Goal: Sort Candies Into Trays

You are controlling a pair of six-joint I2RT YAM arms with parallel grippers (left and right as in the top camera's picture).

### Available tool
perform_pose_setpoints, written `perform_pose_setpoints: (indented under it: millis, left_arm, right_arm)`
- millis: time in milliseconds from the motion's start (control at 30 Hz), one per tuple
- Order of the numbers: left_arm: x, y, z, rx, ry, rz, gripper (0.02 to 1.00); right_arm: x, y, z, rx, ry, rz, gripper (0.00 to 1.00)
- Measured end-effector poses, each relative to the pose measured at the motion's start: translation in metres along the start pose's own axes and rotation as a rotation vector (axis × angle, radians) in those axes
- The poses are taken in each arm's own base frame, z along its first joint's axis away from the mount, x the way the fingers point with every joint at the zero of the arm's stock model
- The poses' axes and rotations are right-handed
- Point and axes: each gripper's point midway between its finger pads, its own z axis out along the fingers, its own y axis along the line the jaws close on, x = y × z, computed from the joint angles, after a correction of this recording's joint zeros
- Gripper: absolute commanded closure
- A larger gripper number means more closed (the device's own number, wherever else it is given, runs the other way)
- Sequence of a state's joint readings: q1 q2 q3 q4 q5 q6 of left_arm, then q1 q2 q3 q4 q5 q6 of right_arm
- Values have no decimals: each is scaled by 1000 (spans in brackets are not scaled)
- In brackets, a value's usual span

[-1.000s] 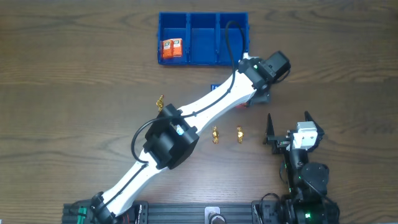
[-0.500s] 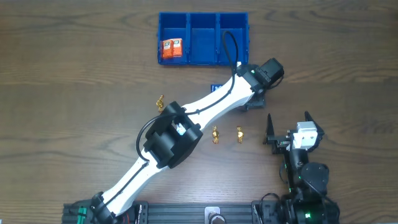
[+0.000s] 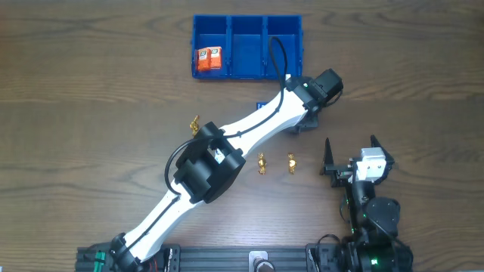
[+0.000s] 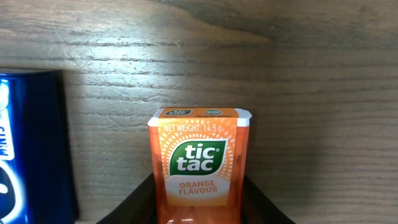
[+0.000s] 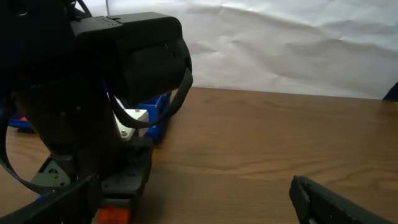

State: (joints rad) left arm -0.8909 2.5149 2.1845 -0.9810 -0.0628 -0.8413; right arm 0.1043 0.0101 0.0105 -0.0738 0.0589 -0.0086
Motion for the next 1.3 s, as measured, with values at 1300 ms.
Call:
perform_pose_setpoints:
  millis: [1300]
  left_arm:
    - [-207,203,-79,6,-266,-45,511]
  right_arm:
    - [0,0,0,0,0,0,3]
